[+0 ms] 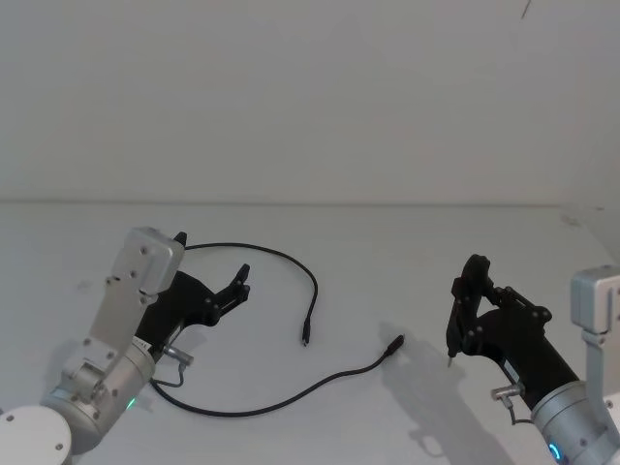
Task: Pick up the data cable with the one hand.
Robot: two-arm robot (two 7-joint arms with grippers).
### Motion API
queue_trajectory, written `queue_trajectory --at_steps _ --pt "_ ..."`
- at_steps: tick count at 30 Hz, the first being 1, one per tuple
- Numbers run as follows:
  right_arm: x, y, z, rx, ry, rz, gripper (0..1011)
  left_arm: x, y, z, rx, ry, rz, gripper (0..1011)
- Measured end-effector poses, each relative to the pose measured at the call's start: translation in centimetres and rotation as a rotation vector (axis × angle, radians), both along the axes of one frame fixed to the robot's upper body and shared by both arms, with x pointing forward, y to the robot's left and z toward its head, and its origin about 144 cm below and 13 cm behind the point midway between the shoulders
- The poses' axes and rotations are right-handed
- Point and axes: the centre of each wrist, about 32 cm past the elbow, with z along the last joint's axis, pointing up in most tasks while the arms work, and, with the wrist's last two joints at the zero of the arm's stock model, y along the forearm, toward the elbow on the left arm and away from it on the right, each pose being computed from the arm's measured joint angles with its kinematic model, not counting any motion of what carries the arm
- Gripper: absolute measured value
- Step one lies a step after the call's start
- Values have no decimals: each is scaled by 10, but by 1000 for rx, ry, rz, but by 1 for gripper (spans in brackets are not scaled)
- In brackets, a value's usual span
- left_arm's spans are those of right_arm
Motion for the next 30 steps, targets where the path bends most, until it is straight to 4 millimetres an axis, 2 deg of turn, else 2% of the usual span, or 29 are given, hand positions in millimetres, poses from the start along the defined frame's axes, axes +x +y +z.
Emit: queue_trajectory --at_steps 30 --pt "0 0 0 0 0 0 279 0 0 0 1 0 1 1001"
